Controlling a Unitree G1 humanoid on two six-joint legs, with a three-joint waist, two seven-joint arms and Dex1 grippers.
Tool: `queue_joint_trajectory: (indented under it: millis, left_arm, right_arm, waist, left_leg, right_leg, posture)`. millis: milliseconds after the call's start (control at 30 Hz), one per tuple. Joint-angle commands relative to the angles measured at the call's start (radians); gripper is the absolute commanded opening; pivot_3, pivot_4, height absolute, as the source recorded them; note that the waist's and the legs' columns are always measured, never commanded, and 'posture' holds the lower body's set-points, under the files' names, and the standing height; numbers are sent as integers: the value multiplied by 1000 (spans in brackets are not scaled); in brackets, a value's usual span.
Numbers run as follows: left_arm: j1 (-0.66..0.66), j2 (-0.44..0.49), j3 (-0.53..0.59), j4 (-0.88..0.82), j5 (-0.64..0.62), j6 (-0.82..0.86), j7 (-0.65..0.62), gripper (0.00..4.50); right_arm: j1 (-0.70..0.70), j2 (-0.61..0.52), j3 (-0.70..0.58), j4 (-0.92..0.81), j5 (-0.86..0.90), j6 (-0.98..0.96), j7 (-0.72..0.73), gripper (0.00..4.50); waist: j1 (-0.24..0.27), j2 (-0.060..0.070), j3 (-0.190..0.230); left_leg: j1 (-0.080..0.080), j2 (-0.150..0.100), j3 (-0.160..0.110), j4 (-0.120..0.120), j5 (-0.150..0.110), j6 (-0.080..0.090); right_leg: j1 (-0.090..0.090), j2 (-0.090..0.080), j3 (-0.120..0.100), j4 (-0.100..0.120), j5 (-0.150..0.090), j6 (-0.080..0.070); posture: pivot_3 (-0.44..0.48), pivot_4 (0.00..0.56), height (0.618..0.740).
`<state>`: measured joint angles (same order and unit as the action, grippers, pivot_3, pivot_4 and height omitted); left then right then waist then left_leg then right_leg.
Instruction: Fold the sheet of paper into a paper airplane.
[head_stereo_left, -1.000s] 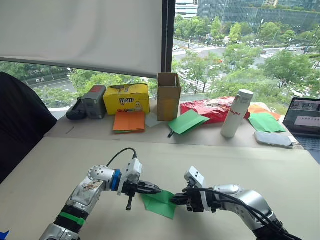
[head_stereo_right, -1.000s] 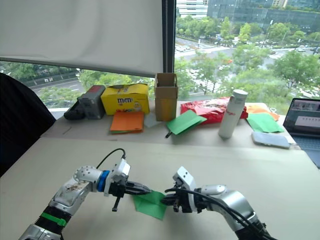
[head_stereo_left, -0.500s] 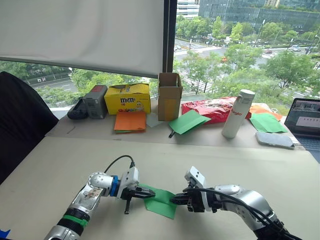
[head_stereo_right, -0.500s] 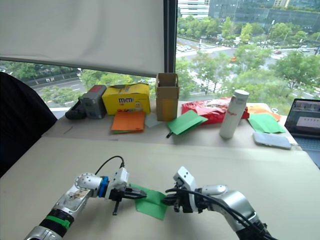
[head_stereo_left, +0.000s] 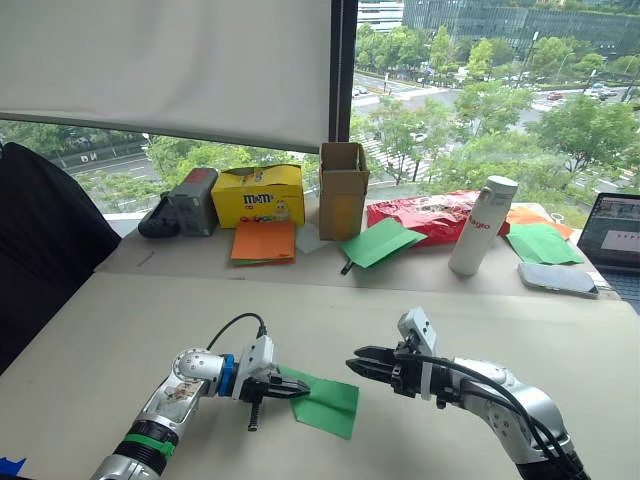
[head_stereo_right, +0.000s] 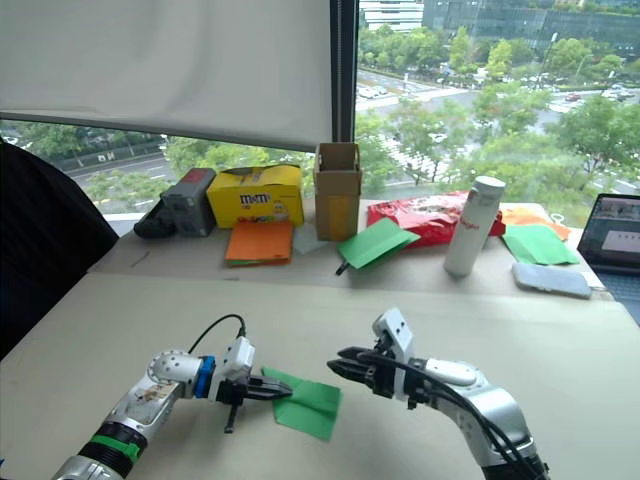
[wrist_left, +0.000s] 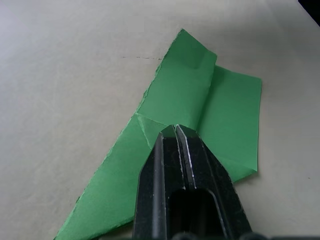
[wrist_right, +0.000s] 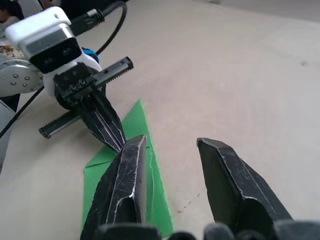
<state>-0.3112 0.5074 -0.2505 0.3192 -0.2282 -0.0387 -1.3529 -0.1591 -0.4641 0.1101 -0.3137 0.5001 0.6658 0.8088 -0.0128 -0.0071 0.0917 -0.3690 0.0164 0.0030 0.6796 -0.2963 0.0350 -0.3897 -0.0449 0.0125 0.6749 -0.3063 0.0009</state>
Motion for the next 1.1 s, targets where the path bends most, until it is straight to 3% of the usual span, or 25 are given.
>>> queue_joint_trajectory:
  millis: [33, 133, 600, 1100]
  left_arm:
    - [5, 1, -19, 32, 23, 17, -5, 0]
    - [-2, 1, -19, 39, 24, 17, -10, 0]
    - [-7, 20, -27, 35, 34, 28, -29, 0]
    - [-18, 24, -33, 53, 46, 11, -36, 0]
  right_arm:
    - [-4, 4, 103, 8, -121, -191, 35, 1065]
    - [-24, 1, 220, 79, -249, -340, 70, 25]
    - [-60, 61, 331, 297, -354, -528, 162, 25]
    - [9, -51, 375, 323, -508, -620, 161, 25]
  waist:
    - [0, 0, 1]
    - [0, 1, 1]
    - [-2, 1, 0]
    - [2, 1, -1]
  left_leg:
    - [0, 0, 0, 0, 0, 0]
    - [1, 0, 1, 0, 0, 0]
    - [1, -1, 1, 0, 0, 0]
    - [2, -2, 1, 1, 0, 0]
  right_leg:
    - [0, 0, 0, 0, 0, 0]
    - [0, 1, -1, 0, -1, 2]
    - [0, 2, -2, 1, 0, -1]
    - [1, 1, -2, 2, 0, -1]
  posture:
    - [0, 150, 656]
    - [0, 150, 656]
    - [0, 150, 656]
    - [0, 150, 656]
